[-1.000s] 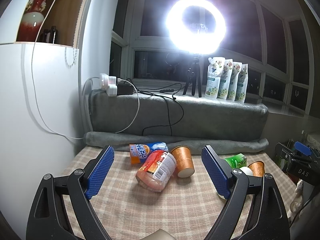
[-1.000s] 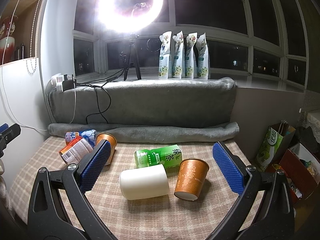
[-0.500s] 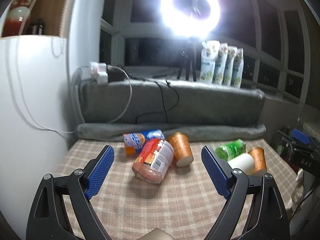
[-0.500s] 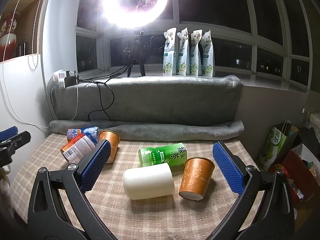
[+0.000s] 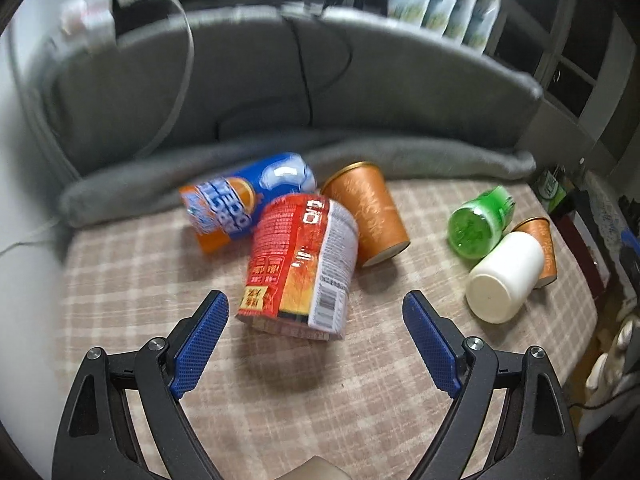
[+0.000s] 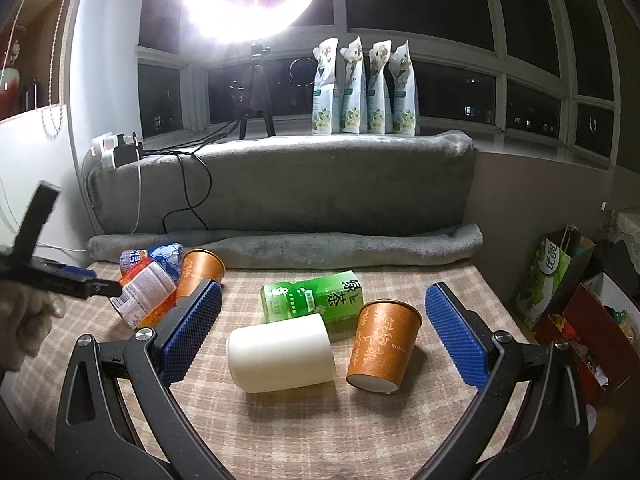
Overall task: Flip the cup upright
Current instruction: 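Move the left tool to the red-wrapped clear cup lying sideways and grasp it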
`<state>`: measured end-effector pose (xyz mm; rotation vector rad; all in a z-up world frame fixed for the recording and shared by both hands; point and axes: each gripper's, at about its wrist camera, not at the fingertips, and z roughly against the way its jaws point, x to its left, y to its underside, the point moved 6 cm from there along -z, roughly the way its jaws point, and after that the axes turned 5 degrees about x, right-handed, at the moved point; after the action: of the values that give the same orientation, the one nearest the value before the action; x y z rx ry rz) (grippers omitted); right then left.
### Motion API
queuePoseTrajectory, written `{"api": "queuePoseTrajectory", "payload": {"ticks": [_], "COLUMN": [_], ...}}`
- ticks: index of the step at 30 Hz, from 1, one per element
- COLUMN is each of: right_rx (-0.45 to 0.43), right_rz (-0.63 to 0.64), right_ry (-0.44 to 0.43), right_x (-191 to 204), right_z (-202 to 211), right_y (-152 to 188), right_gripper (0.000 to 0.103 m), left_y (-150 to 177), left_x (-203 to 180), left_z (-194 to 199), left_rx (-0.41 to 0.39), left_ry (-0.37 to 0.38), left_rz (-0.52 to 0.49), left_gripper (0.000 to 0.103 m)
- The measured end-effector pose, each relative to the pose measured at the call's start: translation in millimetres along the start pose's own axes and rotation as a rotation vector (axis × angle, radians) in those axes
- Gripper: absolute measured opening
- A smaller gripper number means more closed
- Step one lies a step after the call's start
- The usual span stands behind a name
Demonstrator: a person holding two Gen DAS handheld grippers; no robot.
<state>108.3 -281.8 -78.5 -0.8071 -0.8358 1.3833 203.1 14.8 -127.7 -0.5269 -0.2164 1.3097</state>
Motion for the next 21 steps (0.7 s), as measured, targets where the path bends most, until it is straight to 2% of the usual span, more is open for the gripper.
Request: {"api": "queuePoseTrajectory", "payload": {"ticks": [6, 9, 21], "right_rx": [0.016, 0.024, 0.035], "right_rz": [-0.025, -0.032, -0.041], "right_ry": [0.009, 0.006, 0.012], "right_x": [-9.5, -12.0, -16.6], "right_z": [-6.5, -10.4, -18.7], "right_y": [0.5, 1.7, 4.5], "right_gripper": [0.103, 0.103, 0.103], "left_y": [-15.3, -21.9, -24.2], "left_x": [-0.2, -1.6, -2.9], "left_z": [-27.1, -42.1, -83.0], "left_rx": [0.094, 0.128, 0.241], "left_ry": [0.024, -0.002, -0.028], "left_rz": [-0.016, -0.032, -0.053], "left_gripper": [0.089, 0.089, 0.089]}}
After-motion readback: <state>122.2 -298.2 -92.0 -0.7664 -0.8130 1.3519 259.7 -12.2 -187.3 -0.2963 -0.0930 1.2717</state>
